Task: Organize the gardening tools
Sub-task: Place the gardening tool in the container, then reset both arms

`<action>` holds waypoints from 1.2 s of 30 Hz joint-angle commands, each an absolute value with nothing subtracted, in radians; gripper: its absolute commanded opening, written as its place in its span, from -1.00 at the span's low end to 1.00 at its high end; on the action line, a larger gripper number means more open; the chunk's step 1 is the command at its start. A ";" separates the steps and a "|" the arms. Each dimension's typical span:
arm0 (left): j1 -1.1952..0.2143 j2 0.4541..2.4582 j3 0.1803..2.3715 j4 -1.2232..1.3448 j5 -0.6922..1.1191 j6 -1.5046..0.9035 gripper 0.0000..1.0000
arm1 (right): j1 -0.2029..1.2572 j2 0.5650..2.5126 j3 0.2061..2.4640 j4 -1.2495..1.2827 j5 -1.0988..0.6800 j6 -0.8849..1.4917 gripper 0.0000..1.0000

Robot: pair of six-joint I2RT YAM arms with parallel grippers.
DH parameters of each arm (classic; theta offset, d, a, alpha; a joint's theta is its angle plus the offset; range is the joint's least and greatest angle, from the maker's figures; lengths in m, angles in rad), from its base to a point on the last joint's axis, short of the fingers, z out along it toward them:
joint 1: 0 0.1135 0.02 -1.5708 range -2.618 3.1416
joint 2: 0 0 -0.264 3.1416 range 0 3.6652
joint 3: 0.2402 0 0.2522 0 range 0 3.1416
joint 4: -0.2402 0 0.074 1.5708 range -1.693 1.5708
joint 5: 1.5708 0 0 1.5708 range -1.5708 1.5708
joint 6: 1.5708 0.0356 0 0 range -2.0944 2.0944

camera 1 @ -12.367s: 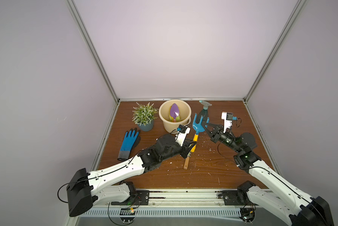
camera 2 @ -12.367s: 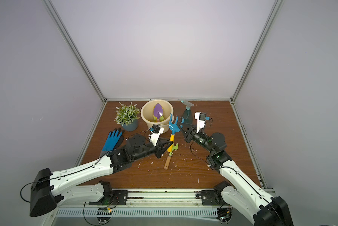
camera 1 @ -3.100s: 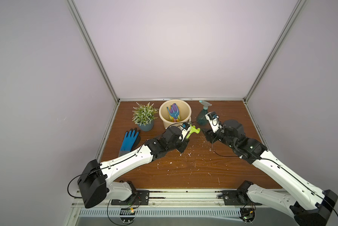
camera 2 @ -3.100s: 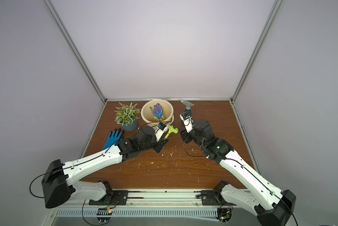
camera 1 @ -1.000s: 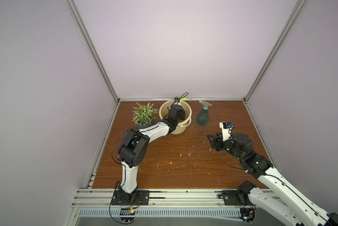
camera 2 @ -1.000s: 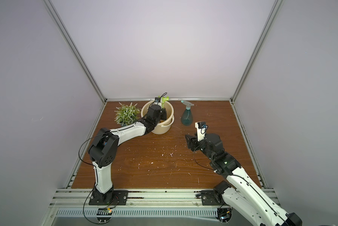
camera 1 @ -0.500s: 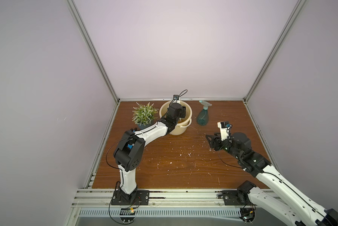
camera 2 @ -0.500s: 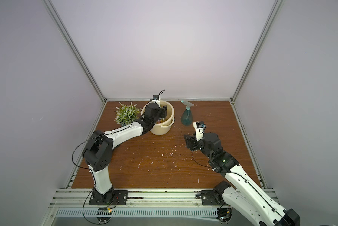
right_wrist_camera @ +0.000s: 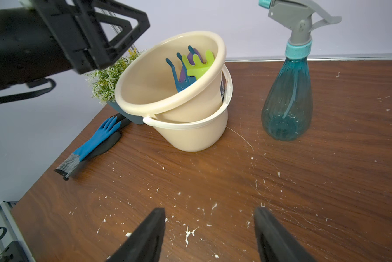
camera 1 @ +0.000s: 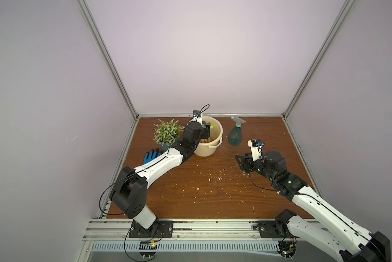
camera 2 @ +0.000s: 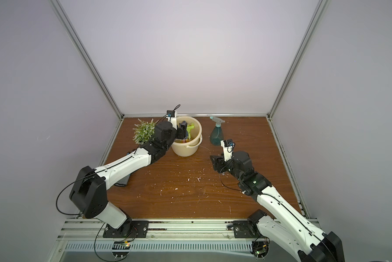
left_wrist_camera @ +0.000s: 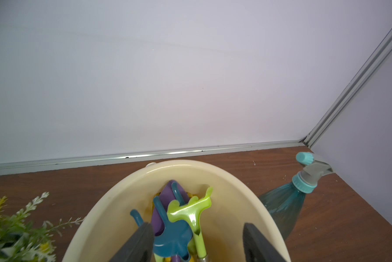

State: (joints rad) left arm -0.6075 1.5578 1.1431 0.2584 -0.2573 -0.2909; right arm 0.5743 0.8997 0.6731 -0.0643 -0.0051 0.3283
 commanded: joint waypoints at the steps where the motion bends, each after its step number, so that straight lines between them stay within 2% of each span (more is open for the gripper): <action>1: -0.620 1.484 1.072 0.197 -0.289 -0.287 0.37 | 0.571 0.942 0.725 -0.005 0.015 0.310 0.40; 2: -0.621 1.453 1.043 0.194 -0.297 -0.295 0.40 | 0.572 0.964 0.740 -0.010 0.036 0.308 0.95; 3: -0.620 1.427 1.014 0.191 -0.303 -0.300 0.43 | 0.572 0.983 0.754 -0.013 0.053 0.305 0.98; 9: -0.620 1.278 0.872 0.129 -0.378 -0.330 0.74 | 0.567 1.061 0.800 0.022 0.186 0.280 0.98; 11: -0.618 1.222 0.822 0.110 -0.415 -0.343 0.89 | 0.560 1.066 0.801 0.044 0.264 0.273 0.98; 13: -0.610 1.178 0.779 0.081 -0.454 -0.359 0.95 | 0.550 1.063 0.784 0.082 0.344 0.255 0.98; 17: -0.562 1.120 0.707 0.015 -0.542 -0.395 1.00 | 0.508 1.067 0.737 0.152 0.522 0.206 0.98; 20: -0.516 1.112 0.661 -0.017 -0.679 -0.410 1.00 | 0.453 1.098 0.707 0.180 0.664 0.174 0.98; 23: -0.480 1.095 0.594 0.030 -0.797 -0.383 1.00 | 0.380 1.116 0.642 0.257 0.721 0.154 0.98; 27: -0.377 1.047 0.486 0.205 -0.751 -0.296 1.00 | 0.312 1.126 0.521 0.423 0.765 0.097 0.98; 31: -0.235 1.082 0.431 0.338 -0.674 -0.259 1.00 | 0.240 1.151 0.444 0.534 0.769 0.085 0.98; 36: -0.193 1.172 0.363 0.637 -0.657 -0.134 1.00 | 0.182 1.158 0.351 0.733 0.724 0.056 0.98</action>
